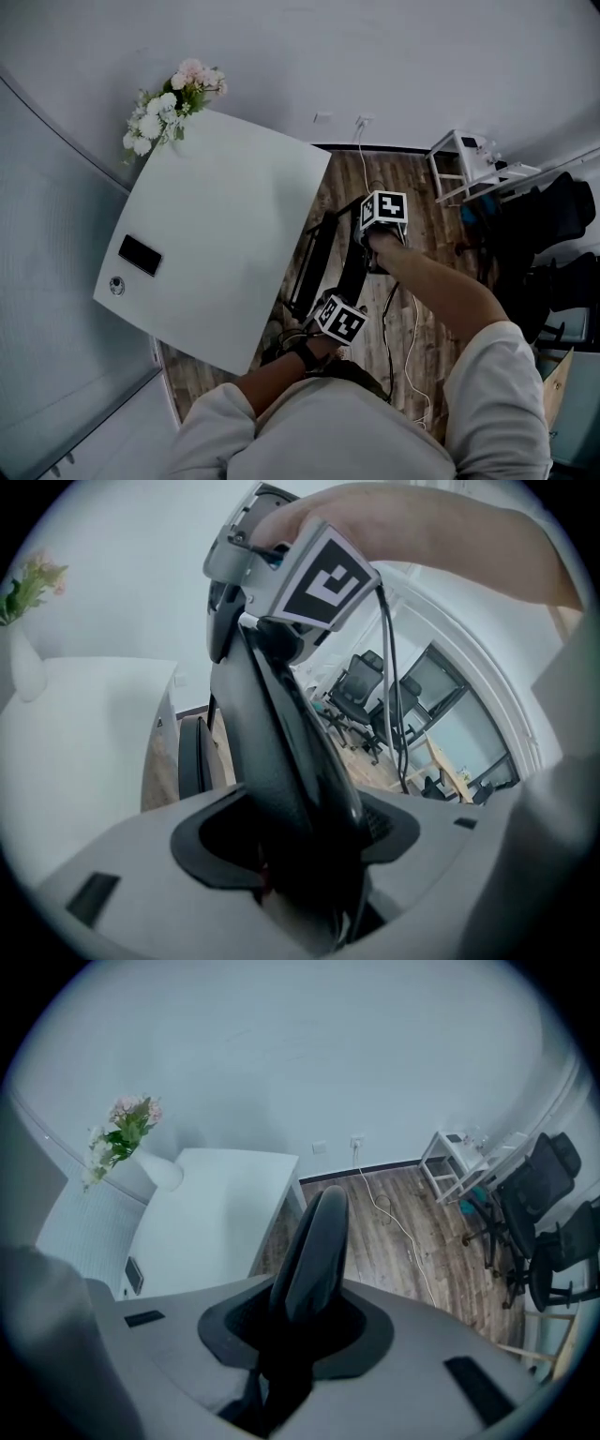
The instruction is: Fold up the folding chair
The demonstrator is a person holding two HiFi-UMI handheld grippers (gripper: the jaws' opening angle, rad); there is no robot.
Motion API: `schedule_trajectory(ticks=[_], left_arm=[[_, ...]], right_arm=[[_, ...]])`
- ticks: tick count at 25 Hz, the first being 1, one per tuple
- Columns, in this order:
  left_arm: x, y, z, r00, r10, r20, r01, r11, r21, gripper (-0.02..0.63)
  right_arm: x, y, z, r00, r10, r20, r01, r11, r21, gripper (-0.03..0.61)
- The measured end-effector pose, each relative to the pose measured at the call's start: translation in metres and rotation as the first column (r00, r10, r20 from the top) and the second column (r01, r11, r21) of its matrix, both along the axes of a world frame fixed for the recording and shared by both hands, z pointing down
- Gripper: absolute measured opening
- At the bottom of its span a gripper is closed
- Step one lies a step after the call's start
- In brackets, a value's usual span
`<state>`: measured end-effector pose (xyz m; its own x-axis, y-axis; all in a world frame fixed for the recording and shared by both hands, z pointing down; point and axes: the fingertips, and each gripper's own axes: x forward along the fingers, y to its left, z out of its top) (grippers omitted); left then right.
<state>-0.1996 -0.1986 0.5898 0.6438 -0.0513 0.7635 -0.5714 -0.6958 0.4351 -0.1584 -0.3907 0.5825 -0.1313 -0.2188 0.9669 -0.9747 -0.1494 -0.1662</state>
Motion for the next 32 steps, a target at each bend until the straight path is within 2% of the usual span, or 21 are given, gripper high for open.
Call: schedule_trajectory(ticks=[13,21,24,29,32], left_arm=[[-0.079,-0.043,0.004,1.0,0.003,-0.021,-0.003,1.0,-0.025,0.276],[-0.107,-0.069,0.008,0.999,0.02,-0.046,-0.022,0.999,-0.035,0.262],[-0.11,-0.078,0.002,0.996,0.029,-0.08,-0.029,1.0,0.0,0.267],[-0.12,-0.078,0.009,0.997,-0.01,-0.072,0.011,1.0,0.011,0.275],[-0.126,-0.083,-0.001,1.0,-0.012,-0.02,0.014,0.995,0.102,0.302]], right_arm=[[-0.079,-0.043,0.008,1.0,-0.013,0.002,0.013,1.0,-0.004,0.119],[-0.102,-0.067,0.014,0.999,0.006,0.042,-0.006,1.0,0.006,0.158],[-0.111,-0.069,0.015,0.997,-0.014,0.073,0.013,1.0,0.012,0.181],[-0.122,-0.072,0.005,0.985,-0.088,0.147,0.078,0.995,0.067,0.228],[-0.12,-0.071,-0.013,0.969,-0.122,0.217,0.097,0.988,0.123,0.268]])
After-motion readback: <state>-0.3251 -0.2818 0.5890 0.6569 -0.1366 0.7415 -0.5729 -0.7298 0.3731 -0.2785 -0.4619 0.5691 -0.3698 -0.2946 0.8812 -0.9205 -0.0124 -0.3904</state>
